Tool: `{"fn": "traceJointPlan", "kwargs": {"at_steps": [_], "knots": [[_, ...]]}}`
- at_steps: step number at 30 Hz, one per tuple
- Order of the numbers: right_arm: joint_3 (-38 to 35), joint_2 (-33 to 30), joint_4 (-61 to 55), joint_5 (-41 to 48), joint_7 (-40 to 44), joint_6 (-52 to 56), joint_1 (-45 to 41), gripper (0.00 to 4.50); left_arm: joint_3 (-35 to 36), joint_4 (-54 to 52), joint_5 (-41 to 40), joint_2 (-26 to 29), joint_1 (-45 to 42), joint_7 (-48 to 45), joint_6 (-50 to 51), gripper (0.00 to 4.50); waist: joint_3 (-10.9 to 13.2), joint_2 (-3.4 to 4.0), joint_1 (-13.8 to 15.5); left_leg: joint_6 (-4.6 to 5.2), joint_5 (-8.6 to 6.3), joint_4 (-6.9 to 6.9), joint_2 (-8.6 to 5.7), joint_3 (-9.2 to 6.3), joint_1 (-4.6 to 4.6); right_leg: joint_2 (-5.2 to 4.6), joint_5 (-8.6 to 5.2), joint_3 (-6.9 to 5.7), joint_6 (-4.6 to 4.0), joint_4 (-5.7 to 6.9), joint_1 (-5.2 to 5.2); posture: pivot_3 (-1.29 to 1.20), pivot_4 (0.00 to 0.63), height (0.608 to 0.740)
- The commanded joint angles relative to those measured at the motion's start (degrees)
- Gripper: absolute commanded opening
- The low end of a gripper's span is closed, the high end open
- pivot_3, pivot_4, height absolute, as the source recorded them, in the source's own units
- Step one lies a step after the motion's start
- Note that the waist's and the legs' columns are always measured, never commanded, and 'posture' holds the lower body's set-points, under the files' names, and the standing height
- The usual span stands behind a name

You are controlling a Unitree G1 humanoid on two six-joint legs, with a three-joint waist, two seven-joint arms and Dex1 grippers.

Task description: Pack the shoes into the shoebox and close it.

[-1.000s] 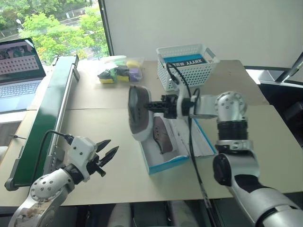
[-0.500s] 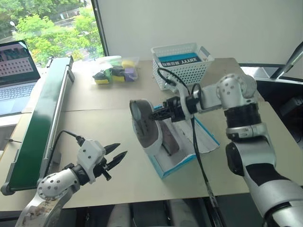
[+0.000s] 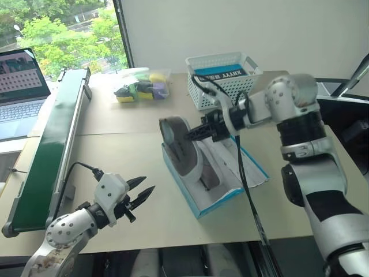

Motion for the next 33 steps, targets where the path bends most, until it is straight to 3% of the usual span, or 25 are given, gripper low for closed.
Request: {"fn": "traceJointPlan", "kwargs": {"at_steps": [1,6,12,17,23,27,28,33], "knots": [[2.2,-2.1,-4.3,-1.1,3.6,-2.8,0.4,0.40,1.0,-2.8,0.0,0.1,-0.2,-0.1,-1.0,1.86,0.0,0.00,-0.1,0.00,0.00,0.00,0.00,0.00,0.01,0.00,0.00,0.00,0.00,0.00,0.00,0.00,0.150,0.731],[5.9,-3.7,-5.9,-3.1,6.5,-4.9,2.5,0.40,0.5,-3.1,0.3,-0.1,-0.6,0.3,-0.7,1.86,0.0,-0.01,-0.4,0.00,0.00,0.02,0.01,0.00,0.03,0.01,0.00,0.01,0.00,0.04,0.00,0.00,0.150,0.731],[15.7,-4.8,-9.5,-7.6,11.8,-10.9,5.7,0.40,0.1,-1.9,0.8,-0.3,-1.9,0.6,-0.6,1.86,0.0,-0.01,-0.4,0.00,0.00,0.06,0.00,0.01,0.02,0.01,0.00,0.01,0.01,0.08,0.00,0.00,0.150,0.731],[22.9,-1.5,-4.4,-13.0,14.5,-16.3,6.1,0.40,-0.7,-1.4,0.9,-0.6,-3.8,0.9,-0.1,1.86,0.0,-0.01,-0.4,0.00,0.00,0.08,0.00,0.00,0.05,0.01,0.00,0.02,0.00,0.14,0.00,0.00,0.150,0.731],[22.9,3.4,1.4,-18.3,14.9,-20.2,4.9,0.40,-1.5,-1.0,1.8,-1.0,-4.1,1.1,-0.1,1.86,0.0,-0.05,-0.5,0.00,0.00,0.11,0.01,0.00,0.08,0.02,0.00,0.02,0.00,0.17,0.04,0.00,0.150,0.731],[18.2,6.3,2.4,-19.3,12.8,-19.9,4.2,0.40,-0.9,-1.1,1.8,-0.8,-3.8,0.9,0.0,1.86,0.0,-0.05,-0.8,0.00,0.00,0.11,0.04,0.00,0.20,0.05,0.01,0.03,-0.02,0.23,0.12,0.00,0.150,0.731],[16.7,6.9,2.3,-19.2,12.2,-19.2,4.2,1.29,-0.8,-1.1,1.7,-0.8,-3.8,0.8,-0.1,1.92,0.0,-0.05,-0.8,0.00,0.00,0.11,0.04,0.00,0.24,0.06,0.01,0.04,-0.03,0.24,0.13,0.00,0.150,0.731],[10.1,8.5,1.0,-18.8,8.8,-17.7,4.2,2.86,-0.4,-0.8,1.6,-0.5,-3.8,0.4,0.0,1.92,0.0,-0.05,-0.5,0.00,0.00,0.11,0.05,0.00,0.22,0.07,0.01,0.04,-0.03,0.25,0.12,0.00,0.150,0.731]]}}
